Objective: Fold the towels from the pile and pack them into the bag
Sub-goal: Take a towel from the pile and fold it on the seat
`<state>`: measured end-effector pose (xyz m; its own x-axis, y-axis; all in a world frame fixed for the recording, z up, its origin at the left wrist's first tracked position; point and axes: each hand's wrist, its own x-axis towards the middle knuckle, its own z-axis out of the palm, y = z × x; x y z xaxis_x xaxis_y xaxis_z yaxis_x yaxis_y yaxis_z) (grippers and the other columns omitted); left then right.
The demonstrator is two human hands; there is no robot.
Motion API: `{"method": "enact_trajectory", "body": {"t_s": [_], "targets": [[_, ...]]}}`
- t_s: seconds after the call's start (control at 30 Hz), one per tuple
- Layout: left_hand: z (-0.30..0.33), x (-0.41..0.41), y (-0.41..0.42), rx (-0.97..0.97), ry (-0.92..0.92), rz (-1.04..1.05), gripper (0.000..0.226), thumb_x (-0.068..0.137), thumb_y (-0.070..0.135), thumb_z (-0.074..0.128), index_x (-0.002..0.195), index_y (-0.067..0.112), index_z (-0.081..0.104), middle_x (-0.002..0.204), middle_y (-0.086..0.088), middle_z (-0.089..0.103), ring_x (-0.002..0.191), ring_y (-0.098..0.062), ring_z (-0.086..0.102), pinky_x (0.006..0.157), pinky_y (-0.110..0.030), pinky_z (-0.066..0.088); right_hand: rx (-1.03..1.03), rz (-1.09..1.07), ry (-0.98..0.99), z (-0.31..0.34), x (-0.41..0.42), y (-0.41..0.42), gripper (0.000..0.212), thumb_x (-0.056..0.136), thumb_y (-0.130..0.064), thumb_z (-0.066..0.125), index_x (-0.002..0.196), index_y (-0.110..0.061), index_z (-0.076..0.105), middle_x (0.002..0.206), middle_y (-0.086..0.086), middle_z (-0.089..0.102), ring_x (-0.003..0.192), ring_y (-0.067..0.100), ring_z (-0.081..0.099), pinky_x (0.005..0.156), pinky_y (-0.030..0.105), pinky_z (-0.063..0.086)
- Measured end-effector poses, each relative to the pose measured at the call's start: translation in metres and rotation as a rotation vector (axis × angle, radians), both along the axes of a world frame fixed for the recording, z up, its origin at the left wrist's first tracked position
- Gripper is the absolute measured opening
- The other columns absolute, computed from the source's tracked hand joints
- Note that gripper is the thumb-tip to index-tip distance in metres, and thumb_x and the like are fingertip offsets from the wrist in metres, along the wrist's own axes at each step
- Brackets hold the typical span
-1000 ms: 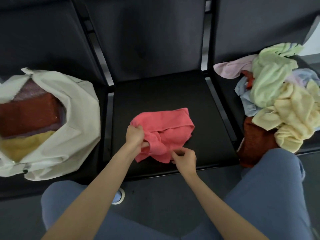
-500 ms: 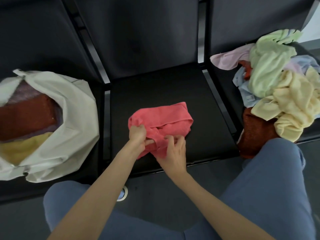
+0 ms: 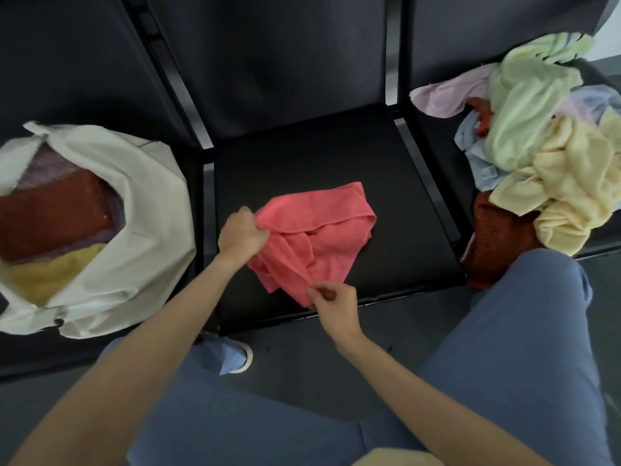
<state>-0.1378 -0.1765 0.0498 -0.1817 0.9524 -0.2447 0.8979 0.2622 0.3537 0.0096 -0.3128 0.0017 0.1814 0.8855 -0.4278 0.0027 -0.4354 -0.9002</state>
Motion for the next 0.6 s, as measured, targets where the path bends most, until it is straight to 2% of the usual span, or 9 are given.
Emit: {"method": "enact_trajectory", "body": {"t_s": [0.1, 0.17, 0.23, 0.27, 0.33, 0.37, 0.43, 0.5, 0.6], "targets": [[-0.002, 0.007, 0.013, 0.004, 0.034, -0.113, 0.025, 0.082, 0.012, 0.064, 0.104, 0.004, 0.055, 0.104, -0.014, 0.059, 0.091, -0.029, 0.059, 0.066, -0.035, 0.042, -0.203, -0.191, 0.131, -0.007, 0.001, -0.011, 0.008, 0.083, 0.0, 0.07, 0.08, -0.007, 0.067, 0.076, 0.009, 0.071, 0.069, 0.018, 0.071, 0.069, 0.029, 0.059], [-0.003, 0.016, 0.017, 0.006, 0.119, -0.226, 0.028, 0.083, 0.009, 0.064, 0.109, 0.005, 0.052, 0.109, -0.016, 0.053, 0.096, -0.033, 0.056, 0.072, -0.038, 0.045, -0.251, -0.274, 0.152, -0.01, 0.001, -0.014, 0.009, 0.081, -0.002, 0.073, 0.077, -0.005, 0.066, 0.075, 0.011, 0.071, 0.067, 0.02, 0.071, 0.066, 0.028, 0.059], [-0.006, 0.024, 0.019, 0.052, 0.224, -0.323, 0.027, 0.085, 0.01, 0.063, 0.109, 0.005, 0.054, 0.111, -0.017, 0.052, 0.102, -0.034, 0.053, 0.078, -0.04, 0.047, -0.238, -0.265, 0.026, -0.015, 0.002, -0.015, 0.01, 0.079, -0.008, 0.076, 0.074, -0.009, 0.067, 0.072, 0.006, 0.069, 0.066, 0.018, 0.068, 0.064, 0.023, 0.056], [-0.008, 0.028, 0.019, 0.096, 0.248, -0.359, 0.025, 0.085, 0.011, 0.064, 0.109, 0.005, 0.057, 0.113, -0.017, 0.052, 0.104, -0.033, 0.052, 0.081, -0.041, 0.047, -0.235, -0.252, -0.046, -0.016, 0.002, -0.014, 0.011, 0.079, -0.012, 0.077, 0.073, -0.011, 0.067, 0.071, 0.002, 0.068, 0.066, 0.013, 0.065, 0.062, 0.017, 0.052], [-0.014, 0.034, 0.021, 0.171, 0.215, -0.441, 0.024, 0.085, 0.015, 0.068, 0.108, 0.009, 0.063, 0.116, -0.014, 0.054, 0.108, -0.031, 0.05, 0.087, -0.04, 0.047, -0.245, -0.277, -0.099, -0.016, 0.001, -0.013, 0.011, 0.077, -0.014, 0.078, 0.078, -0.01, 0.068, 0.069, -0.003, 0.064, 0.062, 0.006, 0.059, 0.055, 0.007, 0.043], [-0.017, 0.037, 0.022, 0.181, 0.174, -0.496, 0.025, 0.084, 0.018, 0.071, 0.108, 0.012, 0.066, 0.116, -0.011, 0.055, 0.109, -0.028, 0.05, 0.09, -0.039, 0.046, -0.253, -0.307, -0.09, -0.016, 0.0, -0.012, 0.016, 0.076, -0.013, 0.079, 0.084, -0.009, 0.066, 0.07, -0.002, 0.064, 0.062, 0.006, 0.059, 0.055, 0.008, 0.044], [-0.021, 0.042, 0.023, 0.154, 0.058, -0.611, 0.027, 0.082, 0.02, 0.074, 0.108, 0.014, 0.068, 0.115, -0.006, 0.058, 0.11, -0.023, 0.052, 0.093, -0.034, 0.042, -0.284, -0.381, -0.043, -0.017, -0.001, -0.009, 0.033, 0.074, -0.012, 0.081, 0.096, -0.01, 0.056, 0.076, 0.004, 0.066, 0.068, 0.012, 0.064, 0.061, 0.017, 0.05], [-0.023, 0.048, 0.022, 0.107, -0.041, -0.688, 0.031, 0.08, 0.019, 0.075, 0.11, 0.014, 0.068, 0.115, -0.003, 0.061, 0.11, -0.019, 0.055, 0.097, -0.031, 0.041, -0.32, -0.413, -0.017, -0.019, -0.005, -0.007, 0.042, 0.073, -0.014, 0.082, 0.1, -0.013, 0.049, 0.081, 0.006, 0.068, 0.072, 0.014, 0.066, 0.061, 0.019, 0.048], [-0.03, 0.054, 0.022, 0.078, -0.055, -0.737, 0.034, 0.081, 0.015, 0.075, 0.114, 0.013, 0.067, 0.114, -0.003, 0.063, 0.108, -0.017, 0.057, 0.098, -0.034, 0.044, -0.377, -0.406, -0.077, -0.02, -0.01, -0.002, 0.036, 0.075, -0.022, 0.081, 0.096, -0.017, 0.052, 0.082, 0.0, 0.067, 0.076, 0.016, 0.067, 0.068, 0.03, 0.053]]}}
